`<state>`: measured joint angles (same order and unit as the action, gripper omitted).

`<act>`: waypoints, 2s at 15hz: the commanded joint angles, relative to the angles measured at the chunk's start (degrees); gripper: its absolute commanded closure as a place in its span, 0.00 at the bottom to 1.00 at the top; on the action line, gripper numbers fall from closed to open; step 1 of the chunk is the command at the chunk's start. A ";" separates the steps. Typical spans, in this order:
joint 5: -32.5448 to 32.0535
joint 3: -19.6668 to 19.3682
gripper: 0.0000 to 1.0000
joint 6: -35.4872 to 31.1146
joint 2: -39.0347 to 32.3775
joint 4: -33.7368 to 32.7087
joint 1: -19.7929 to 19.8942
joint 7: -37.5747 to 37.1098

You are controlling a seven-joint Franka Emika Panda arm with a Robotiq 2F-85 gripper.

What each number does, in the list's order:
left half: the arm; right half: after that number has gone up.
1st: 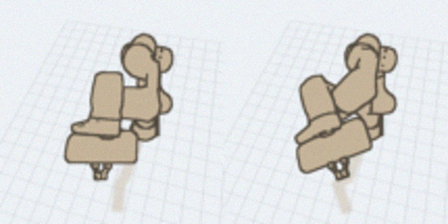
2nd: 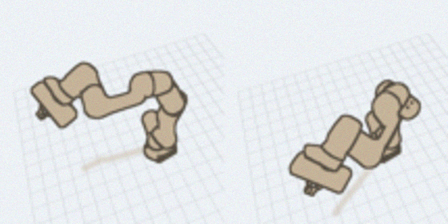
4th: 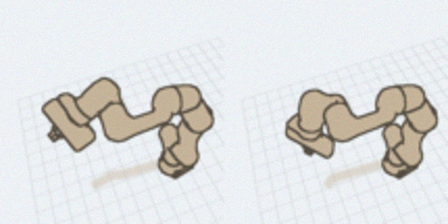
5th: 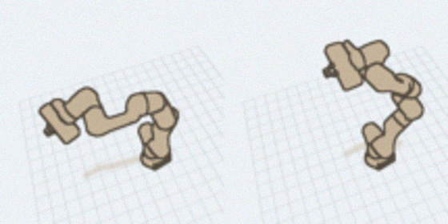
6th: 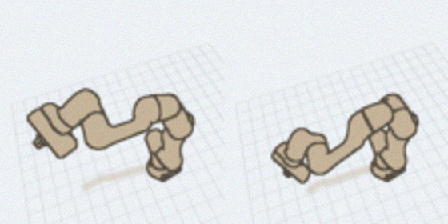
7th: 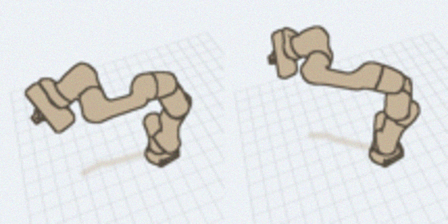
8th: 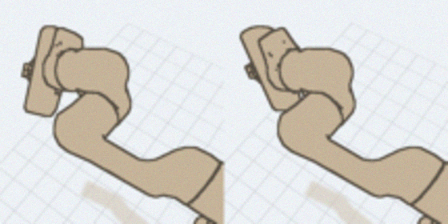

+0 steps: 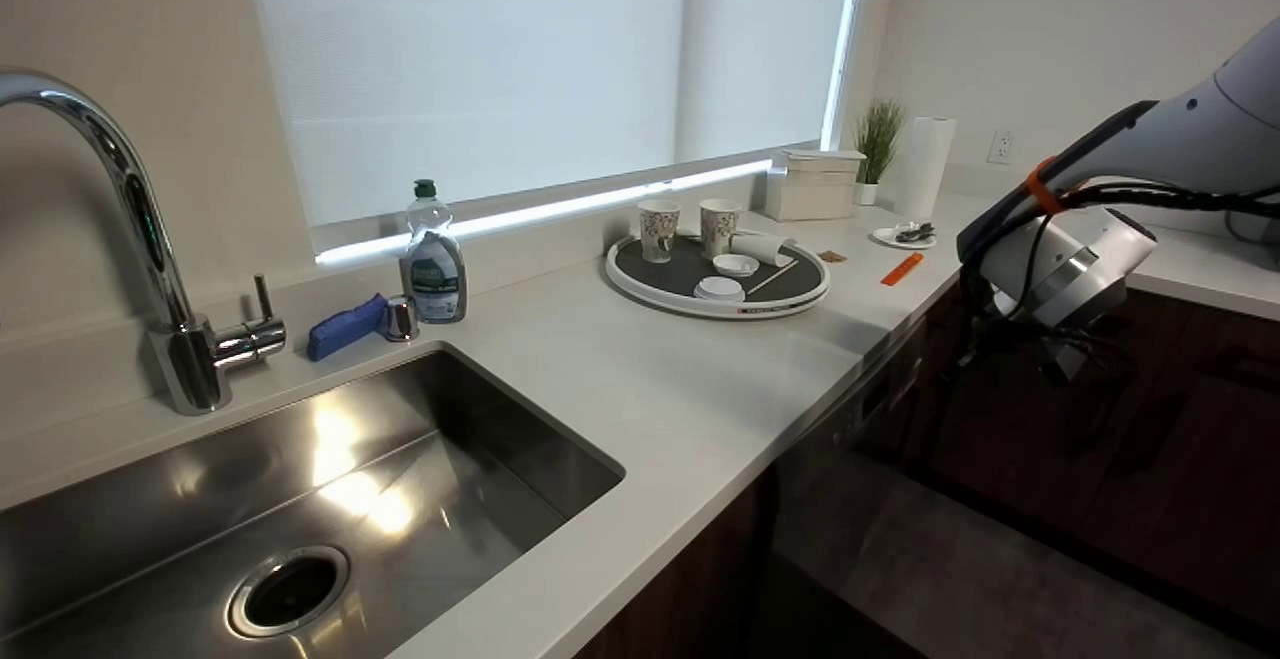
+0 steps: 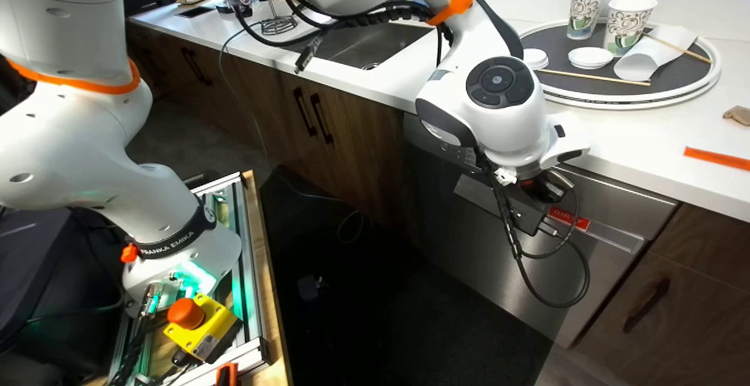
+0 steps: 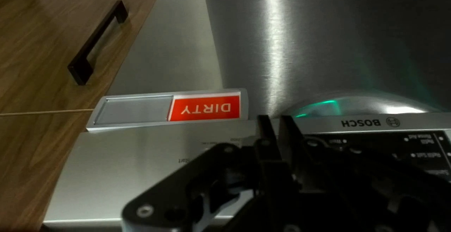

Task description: Press a button on the dishwasher.

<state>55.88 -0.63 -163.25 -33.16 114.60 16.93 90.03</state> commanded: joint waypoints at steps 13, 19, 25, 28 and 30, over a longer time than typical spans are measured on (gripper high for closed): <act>6.31 12.50 1.00 3.47 -7.23 -8.96 10.26 10.28; 9.86 16.64 1.00 2.67 -8.72 -10.31 14.13 13.07; 12.12 19.57 1.00 4.54 -7.58 -9.27 17.39 13.68; 10.16 19.06 1.00 6.33 -6.49 -8.09 17.52 12.88; 9.00 18.53 1.00 6.34 -6.10 -7.57 16.95 12.73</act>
<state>65.59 17.35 -158.97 -40.03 107.10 33.79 102.42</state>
